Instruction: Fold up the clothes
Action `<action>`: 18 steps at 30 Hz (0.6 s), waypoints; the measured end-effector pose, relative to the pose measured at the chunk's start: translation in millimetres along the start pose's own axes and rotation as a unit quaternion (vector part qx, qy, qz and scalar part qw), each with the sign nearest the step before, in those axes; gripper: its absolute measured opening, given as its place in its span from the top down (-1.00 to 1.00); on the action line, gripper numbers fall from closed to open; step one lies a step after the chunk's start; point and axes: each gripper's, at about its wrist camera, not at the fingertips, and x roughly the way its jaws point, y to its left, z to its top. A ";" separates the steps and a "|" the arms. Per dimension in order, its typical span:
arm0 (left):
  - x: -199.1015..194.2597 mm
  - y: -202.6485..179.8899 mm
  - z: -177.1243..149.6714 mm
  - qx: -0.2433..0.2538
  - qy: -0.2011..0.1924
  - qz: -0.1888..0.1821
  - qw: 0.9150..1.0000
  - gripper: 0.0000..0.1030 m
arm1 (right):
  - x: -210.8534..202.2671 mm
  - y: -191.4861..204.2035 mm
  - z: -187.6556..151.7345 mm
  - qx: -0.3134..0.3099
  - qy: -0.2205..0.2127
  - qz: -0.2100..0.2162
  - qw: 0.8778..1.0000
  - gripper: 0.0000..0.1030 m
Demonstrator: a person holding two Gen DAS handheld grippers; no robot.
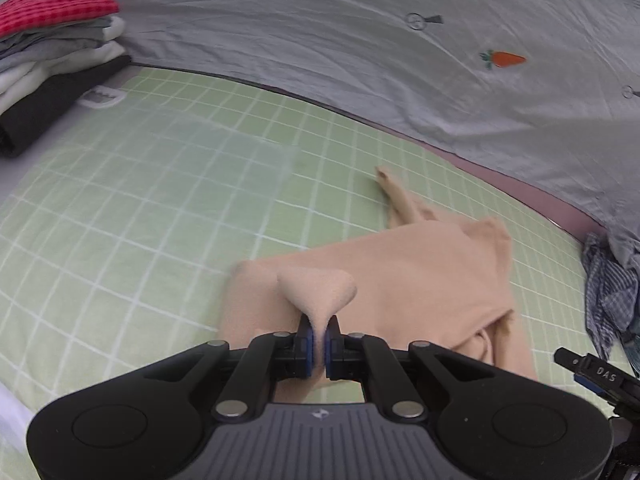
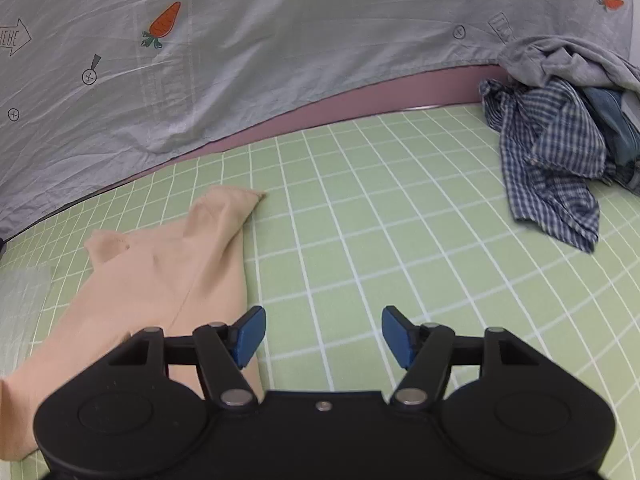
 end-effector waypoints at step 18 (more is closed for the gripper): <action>-17.8 -111.1 -131.6 0.115 0.097 -0.038 0.988 0.38 | -81.8 -70.9 -63.2 0.027 0.012 0.035 0.999 -0.26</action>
